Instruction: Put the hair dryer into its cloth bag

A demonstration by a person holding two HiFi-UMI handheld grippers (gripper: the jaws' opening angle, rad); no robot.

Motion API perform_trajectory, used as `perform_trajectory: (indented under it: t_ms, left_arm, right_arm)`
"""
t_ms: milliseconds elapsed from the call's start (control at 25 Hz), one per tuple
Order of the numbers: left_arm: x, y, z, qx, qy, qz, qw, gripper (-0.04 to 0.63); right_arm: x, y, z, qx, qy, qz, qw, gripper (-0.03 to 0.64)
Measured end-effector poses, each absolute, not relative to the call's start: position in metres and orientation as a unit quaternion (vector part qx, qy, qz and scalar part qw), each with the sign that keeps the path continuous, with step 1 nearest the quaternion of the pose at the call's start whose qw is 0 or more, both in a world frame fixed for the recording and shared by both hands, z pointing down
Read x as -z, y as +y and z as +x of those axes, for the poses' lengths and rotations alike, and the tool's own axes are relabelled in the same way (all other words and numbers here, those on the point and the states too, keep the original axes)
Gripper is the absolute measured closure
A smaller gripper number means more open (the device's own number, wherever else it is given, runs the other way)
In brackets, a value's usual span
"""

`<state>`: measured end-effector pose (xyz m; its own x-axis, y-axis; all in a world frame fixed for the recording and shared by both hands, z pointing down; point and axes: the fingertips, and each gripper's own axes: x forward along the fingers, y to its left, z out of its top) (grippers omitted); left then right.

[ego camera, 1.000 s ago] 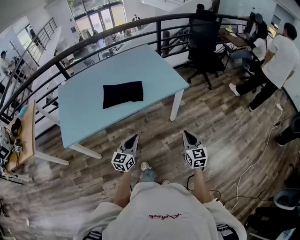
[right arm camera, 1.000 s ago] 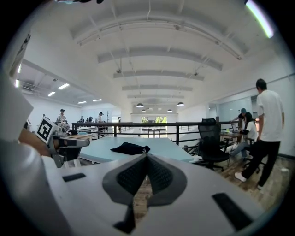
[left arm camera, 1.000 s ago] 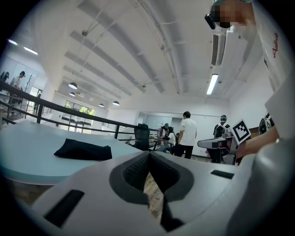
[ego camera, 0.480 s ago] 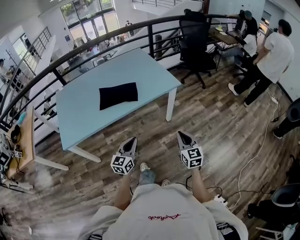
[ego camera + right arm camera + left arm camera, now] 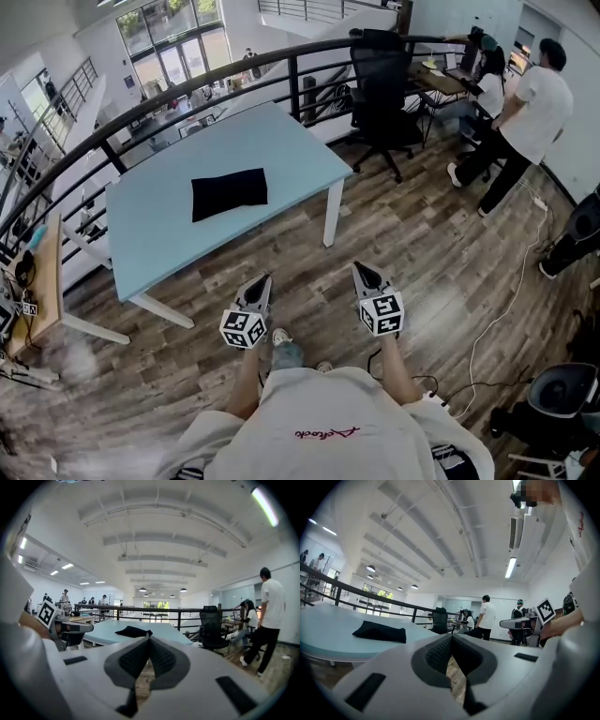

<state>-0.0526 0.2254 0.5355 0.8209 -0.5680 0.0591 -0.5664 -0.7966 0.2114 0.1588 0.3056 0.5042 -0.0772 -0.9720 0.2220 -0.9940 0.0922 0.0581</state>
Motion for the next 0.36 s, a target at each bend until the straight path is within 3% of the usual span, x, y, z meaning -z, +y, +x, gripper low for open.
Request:
perform_trajectory:
  t_ms: [360]
  left_arm:
    - [-0.527, 0.229, -0.040, 0.007, -0.296, 0.950, 0.102, 0.588]
  right_arm:
    - [-0.505, 0.311, 0.166, -0.054, -0.731, 0.673, 0.103, 0.601]
